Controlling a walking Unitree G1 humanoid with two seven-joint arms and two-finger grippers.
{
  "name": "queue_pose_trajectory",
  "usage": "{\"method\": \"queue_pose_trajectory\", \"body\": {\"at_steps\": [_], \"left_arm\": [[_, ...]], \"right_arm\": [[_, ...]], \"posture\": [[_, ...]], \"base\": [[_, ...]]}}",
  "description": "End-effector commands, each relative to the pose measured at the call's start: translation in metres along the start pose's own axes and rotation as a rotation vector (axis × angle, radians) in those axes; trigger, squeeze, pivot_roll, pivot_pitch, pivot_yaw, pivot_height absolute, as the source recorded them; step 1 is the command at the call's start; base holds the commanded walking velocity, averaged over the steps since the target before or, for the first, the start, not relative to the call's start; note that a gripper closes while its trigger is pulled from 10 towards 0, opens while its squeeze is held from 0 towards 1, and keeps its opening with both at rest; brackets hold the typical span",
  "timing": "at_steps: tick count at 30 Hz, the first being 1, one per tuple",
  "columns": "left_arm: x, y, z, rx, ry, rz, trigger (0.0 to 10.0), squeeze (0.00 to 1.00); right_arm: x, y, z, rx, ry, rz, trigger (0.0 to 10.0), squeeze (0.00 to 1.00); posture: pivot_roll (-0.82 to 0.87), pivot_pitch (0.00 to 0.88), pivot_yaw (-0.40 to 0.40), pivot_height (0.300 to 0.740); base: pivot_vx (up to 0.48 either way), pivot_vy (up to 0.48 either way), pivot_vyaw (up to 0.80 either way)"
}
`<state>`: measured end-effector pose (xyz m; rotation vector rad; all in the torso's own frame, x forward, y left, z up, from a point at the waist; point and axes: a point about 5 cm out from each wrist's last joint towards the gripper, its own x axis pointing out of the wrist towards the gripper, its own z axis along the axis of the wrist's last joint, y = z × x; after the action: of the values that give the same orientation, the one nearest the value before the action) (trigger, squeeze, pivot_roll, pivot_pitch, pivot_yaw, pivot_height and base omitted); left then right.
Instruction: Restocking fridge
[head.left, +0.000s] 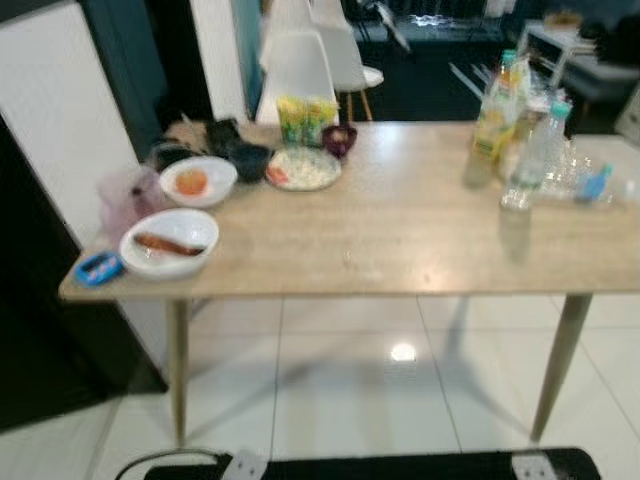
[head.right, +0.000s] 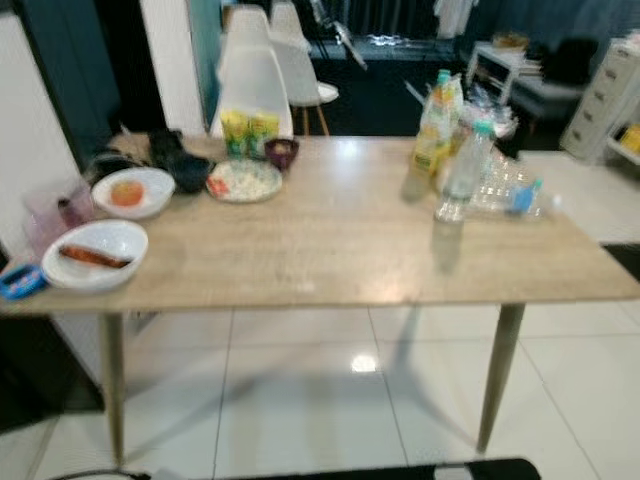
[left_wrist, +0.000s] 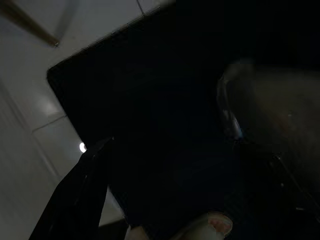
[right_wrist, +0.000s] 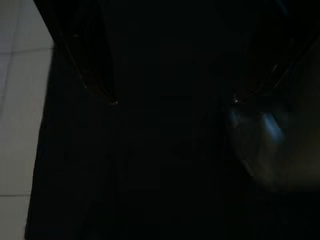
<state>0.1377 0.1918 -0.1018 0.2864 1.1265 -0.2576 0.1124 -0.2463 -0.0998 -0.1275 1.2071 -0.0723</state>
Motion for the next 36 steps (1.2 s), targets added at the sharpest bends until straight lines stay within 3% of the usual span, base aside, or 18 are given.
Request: {"method": "queue_pose_trajectory", "body": {"at_steps": [1,16,30,36], "left_arm": [[0.000,-0.006,-0.009,-0.042,0.026,-0.002,10.0,0.00],[-0.005,0.008,-0.023,-0.106,0.053,0.065,10.0,0.00],[-0.009,0.016,-0.036,-0.219,0.081,0.130,10.0,0.00],[-0.010,0.016,-0.039,-0.207,0.093,0.128,10.0,0.00]], "right_arm": [[0.001,-0.002,0.012,-0.004,-0.036,0.001,10.0,0.00],[0.001,-0.003,0.014,-0.006,-0.041,-0.009,10.0,0.00],[0.000,-0.007,0.013,-0.003,-0.029,-0.045,10.0,0.00],[0.000,-0.007,0.012,0.009,-0.029,-0.044,10.0,0.00]], "posture": [[0.03,0.000,-0.018,0.740],[0.04,0.000,-0.022,0.740],[0.03,0.000,-0.016,0.740],[0.03,0.000,-0.015,0.740]], "base": [[0.000,0.000,0.79],[0.000,0.000,0.78],[0.000,0.000,0.00],[0.000,0.000,0.00]]}}
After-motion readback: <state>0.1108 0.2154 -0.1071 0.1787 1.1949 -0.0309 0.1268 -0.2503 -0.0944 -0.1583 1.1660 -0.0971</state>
